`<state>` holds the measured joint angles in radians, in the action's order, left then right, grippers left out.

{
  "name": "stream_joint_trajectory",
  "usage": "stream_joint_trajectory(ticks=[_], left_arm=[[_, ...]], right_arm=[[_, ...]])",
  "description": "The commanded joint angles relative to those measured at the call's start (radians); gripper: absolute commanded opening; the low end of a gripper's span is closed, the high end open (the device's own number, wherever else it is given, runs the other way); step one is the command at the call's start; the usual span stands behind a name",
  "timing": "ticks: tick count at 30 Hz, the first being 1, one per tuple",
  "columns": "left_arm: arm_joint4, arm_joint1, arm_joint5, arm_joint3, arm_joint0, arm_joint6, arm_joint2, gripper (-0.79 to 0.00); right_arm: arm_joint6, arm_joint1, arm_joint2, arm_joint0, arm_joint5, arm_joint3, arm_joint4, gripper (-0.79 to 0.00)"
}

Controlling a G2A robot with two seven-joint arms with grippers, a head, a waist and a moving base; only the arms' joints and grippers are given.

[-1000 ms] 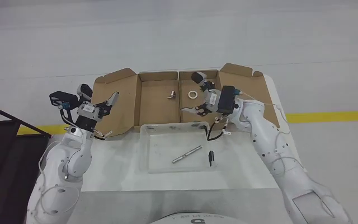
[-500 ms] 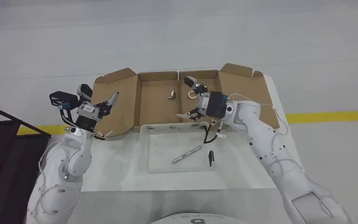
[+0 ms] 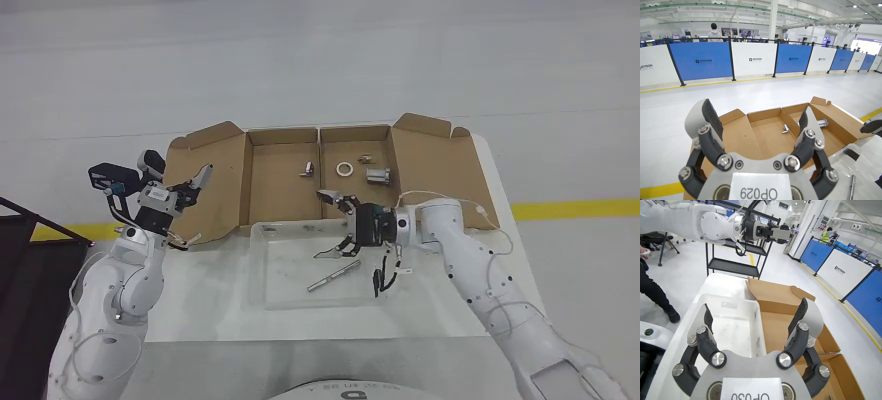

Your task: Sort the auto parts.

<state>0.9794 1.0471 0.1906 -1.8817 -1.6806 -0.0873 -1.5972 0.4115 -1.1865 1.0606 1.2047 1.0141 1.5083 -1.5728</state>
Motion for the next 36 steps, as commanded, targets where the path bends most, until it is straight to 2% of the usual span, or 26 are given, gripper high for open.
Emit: stream_joint_trajectory(ticks=[1,8,16,19,20,21,23,24,28,32,36], left_arm=[[0.000,0.000,0.000,0.000,0.000,0.000,0.000,0.000],[0.000,0.000,0.000,0.000,0.000,0.000,0.000,0.000],[0.000,0.000,0.000,0.000,0.000,0.000,0.000,0.000],[0.000,0.000,0.000,0.000,0.000,0.000,0.000,0.000],[0.000,0.000,0.000,0.000,0.000,0.000,0.000,0.000],[0.000,0.000,0.000,0.000,0.000,0.000,0.000,0.000],[0.000,0.000,0.000,0.000,0.000,0.000,0.000,0.000],[0.000,0.000,0.000,0.000,0.000,0.000,0.000,0.000],[0.000,0.000,0.000,0.000,0.000,0.000,0.000,0.000],[0.000,0.000,0.000,0.000,0.000,0.000,0.000,0.000],[0.000,0.000,0.000,0.000,0.000,0.000,0.000,0.000]], right_arm=[[0.014,0.013,-0.004,-0.011,-0.002,-0.024,0.019,0.000],[0.078,0.049,-0.057,-0.046,-0.002,-0.081,0.090,0.000],[0.078,0.049,-0.057,-0.046,-0.002,-0.081,0.090,0.000],[-0.008,0.044,-0.070,-0.038,-0.084,-0.056,0.070,0.000],[-0.041,0.043,-0.079,-0.036,-0.089,-0.039,0.071,-0.034],[-0.079,0.043,-0.085,-0.039,-0.088,-0.027,0.062,-0.139],[-0.144,0.044,-0.088,-0.041,-0.091,-0.010,0.049,-0.249],[-0.179,0.045,-0.090,-0.038,-0.093,-0.006,0.047,-0.400],[-0.286,0.046,-0.094,-0.029,-0.086,0.019,0.065,-0.468],[-0.376,0.048,-0.105,-0.026,-0.066,0.047,0.069,-0.419],[-0.470,0.053,-0.117,-0.019,-0.031,0.071,0.059,-0.419]])
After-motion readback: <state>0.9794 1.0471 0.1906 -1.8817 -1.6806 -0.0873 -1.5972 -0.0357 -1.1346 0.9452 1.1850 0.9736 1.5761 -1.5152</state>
